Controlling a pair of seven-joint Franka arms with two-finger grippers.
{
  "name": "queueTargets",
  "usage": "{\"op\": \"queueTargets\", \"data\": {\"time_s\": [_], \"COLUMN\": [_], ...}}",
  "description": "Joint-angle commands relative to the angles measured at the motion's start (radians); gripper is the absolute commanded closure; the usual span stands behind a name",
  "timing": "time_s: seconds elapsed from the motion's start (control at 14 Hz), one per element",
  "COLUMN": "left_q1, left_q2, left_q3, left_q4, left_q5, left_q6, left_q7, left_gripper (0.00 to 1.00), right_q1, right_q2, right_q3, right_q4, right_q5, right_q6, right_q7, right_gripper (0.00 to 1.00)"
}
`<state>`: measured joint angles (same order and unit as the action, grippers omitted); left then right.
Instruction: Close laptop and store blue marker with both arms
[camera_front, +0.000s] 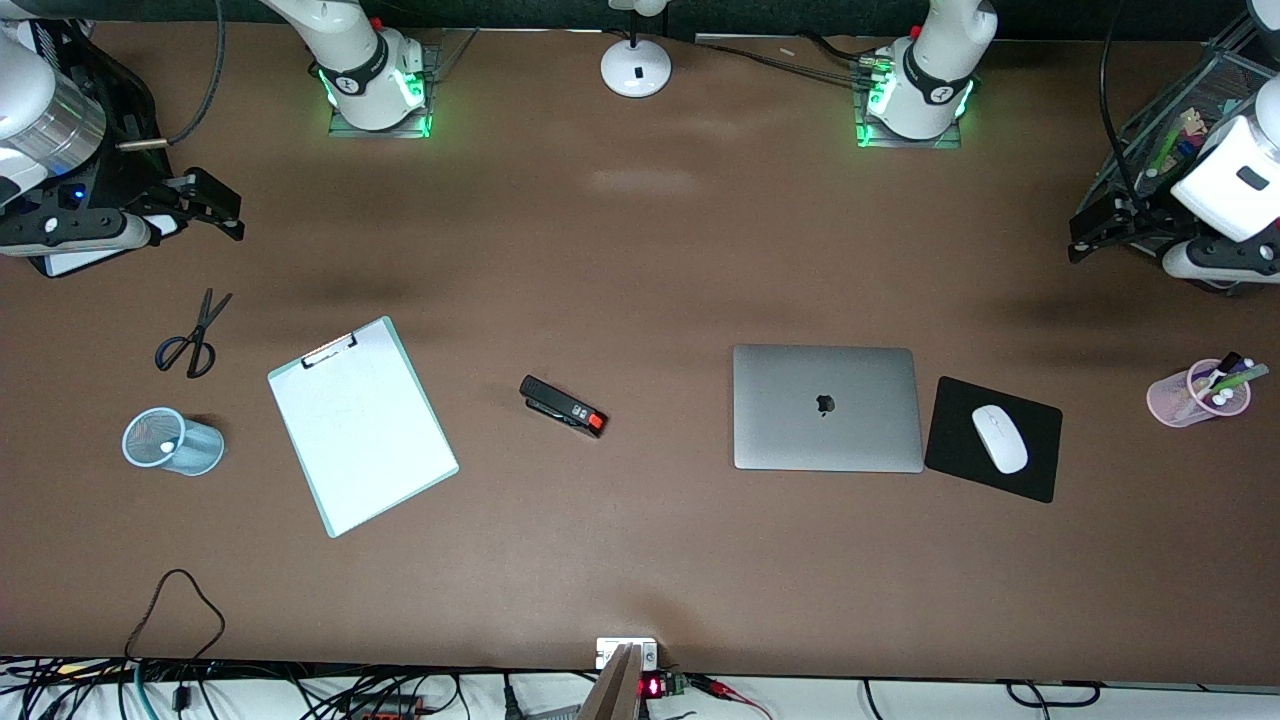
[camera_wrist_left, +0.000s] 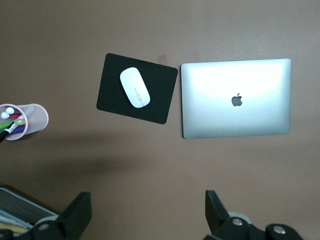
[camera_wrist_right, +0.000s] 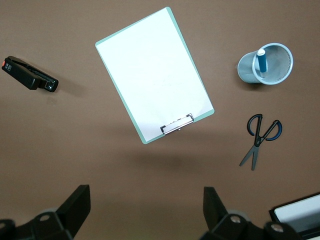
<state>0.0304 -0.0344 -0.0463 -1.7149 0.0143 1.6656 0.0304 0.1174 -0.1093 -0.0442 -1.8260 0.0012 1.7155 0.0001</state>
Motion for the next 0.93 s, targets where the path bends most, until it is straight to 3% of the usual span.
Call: {"op": "queueTargets", "data": {"time_s": [0.0, 0.21, 0.86], "left_q1": [-0.009, -0.058, -0.057], "left_q2": [0.019, 0.01, -0.004], "left_q3": [0.003, 0.032, 0.022], "left_q4": [0.038, 0.028, 0.032], "left_q5": [-0.005, -0.005, -0.008], "left_q6": [-0.015, -0.018, -0.052], "left_q7": [0.02, 0.023, 0.022], "left_gripper": [0.0, 0.0, 0.0], "right_q1": [-0.013, -0.015, -0.036], "right_q2": [0.006, 0.052, 0.086], "right_q3": [0.001, 0.0, 0.0], "right_q4": [0.007, 0.071, 0.12], "right_q5": [-0.01, -0.003, 0.002], "right_q6": [0.007, 0.004, -0.025], "right_q7": [0.014, 0.017, 0.023], "right_gripper": [0.0, 0.0, 0.0]}}
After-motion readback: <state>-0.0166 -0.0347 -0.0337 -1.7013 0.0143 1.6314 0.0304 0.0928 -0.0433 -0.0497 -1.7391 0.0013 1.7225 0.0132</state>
